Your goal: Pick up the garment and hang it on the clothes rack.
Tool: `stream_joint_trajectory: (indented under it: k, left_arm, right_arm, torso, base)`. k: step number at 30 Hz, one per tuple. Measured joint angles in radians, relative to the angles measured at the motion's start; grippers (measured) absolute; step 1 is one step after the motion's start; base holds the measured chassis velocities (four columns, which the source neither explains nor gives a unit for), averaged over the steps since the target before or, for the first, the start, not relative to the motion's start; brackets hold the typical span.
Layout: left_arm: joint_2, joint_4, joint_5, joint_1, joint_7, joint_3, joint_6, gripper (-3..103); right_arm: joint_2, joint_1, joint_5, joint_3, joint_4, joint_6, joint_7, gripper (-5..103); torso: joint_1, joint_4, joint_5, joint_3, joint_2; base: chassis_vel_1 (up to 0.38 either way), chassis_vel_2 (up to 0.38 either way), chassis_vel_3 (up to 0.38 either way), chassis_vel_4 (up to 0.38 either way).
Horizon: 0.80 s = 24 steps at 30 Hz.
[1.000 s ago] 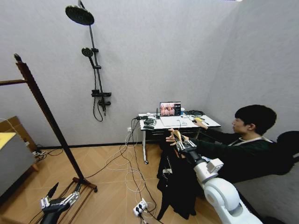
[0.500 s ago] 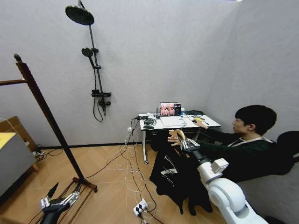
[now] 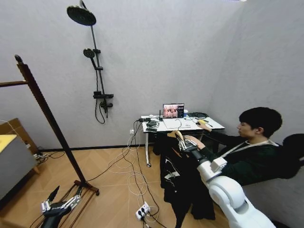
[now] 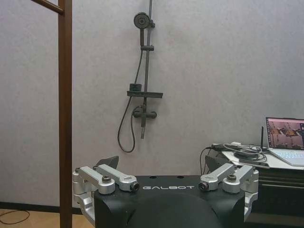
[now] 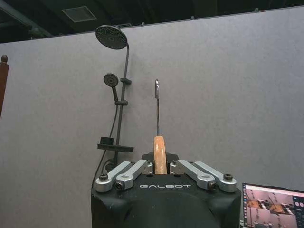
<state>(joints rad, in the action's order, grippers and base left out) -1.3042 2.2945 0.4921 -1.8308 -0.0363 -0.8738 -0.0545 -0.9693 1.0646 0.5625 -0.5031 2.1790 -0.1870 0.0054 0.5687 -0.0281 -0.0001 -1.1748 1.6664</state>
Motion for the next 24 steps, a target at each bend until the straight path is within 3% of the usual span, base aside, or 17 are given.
stream_joint_trajectory:
  k: [24]
  left_arm:
    - [0.0,0.0,0.0,0.0,0.0,0.0,0.0,100]
  right_arm:
    - [0.012,-0.022,0.059,-0.007,0.014,0.005,0.001,10]
  torso:
    - [0.0,-0.0001,0.0,0.0,0.0]
  base:
    - [0.09,0.083,0.089,0.084]
